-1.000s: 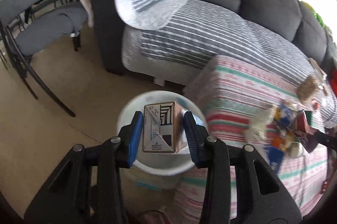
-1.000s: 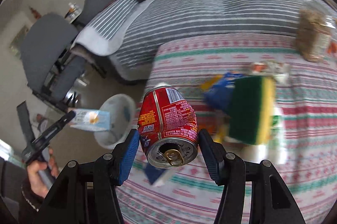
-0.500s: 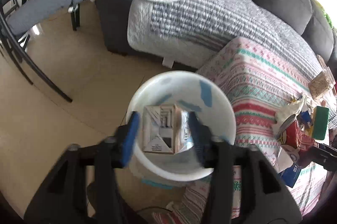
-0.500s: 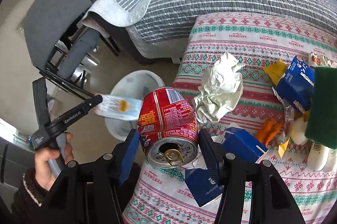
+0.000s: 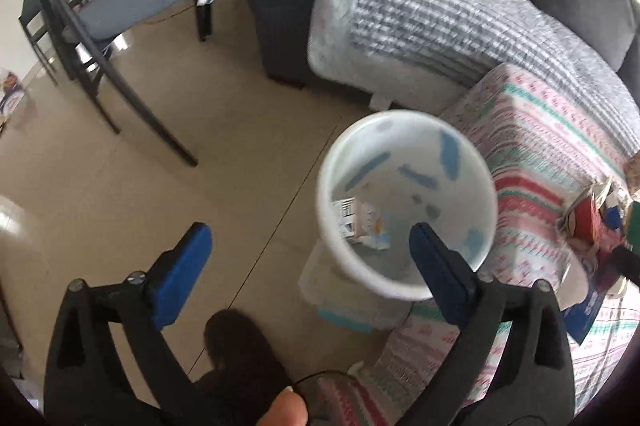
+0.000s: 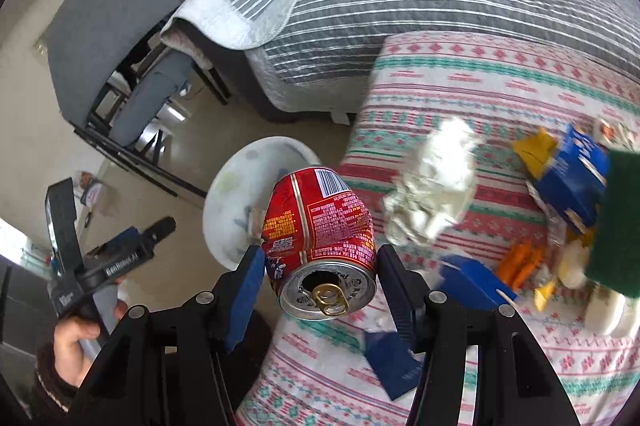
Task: Collect trash
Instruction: 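Carry the red can over the white bin and open the right tool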
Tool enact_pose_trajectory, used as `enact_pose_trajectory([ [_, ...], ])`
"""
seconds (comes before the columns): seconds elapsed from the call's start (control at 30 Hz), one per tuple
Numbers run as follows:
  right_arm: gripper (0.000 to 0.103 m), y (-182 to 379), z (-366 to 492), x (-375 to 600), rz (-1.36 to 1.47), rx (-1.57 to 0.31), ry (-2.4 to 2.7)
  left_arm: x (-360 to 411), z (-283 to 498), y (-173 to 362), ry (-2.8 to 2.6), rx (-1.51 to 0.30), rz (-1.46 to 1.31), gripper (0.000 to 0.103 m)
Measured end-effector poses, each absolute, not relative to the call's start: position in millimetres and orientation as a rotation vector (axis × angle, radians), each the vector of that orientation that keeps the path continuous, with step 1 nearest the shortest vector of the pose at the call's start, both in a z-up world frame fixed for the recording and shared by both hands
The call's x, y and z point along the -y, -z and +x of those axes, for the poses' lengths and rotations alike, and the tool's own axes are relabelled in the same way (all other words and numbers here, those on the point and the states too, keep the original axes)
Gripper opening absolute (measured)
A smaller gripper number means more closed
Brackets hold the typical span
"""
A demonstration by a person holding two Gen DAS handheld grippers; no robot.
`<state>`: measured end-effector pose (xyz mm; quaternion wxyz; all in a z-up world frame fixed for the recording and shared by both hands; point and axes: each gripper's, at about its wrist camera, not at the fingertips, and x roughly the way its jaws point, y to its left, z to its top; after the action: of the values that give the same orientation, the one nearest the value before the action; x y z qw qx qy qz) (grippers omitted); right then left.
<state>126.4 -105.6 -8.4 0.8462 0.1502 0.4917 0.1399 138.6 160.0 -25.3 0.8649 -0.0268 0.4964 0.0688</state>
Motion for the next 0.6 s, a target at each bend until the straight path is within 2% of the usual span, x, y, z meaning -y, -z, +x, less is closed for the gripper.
enact_pose_trajectory([
  [0.2,0.059,21.7,163.3,53.4,0.25,-1.078,-0.332,-180.3,128.0,19.4,-0.171,-1.043,-0.082,0.099],
  [0.6,0.059,99.5,218.5,-30.5,0.166,-1.277,-0.329,-208.4,124.7,13.8,-0.196,-1.029,-0.038,0.099],
])
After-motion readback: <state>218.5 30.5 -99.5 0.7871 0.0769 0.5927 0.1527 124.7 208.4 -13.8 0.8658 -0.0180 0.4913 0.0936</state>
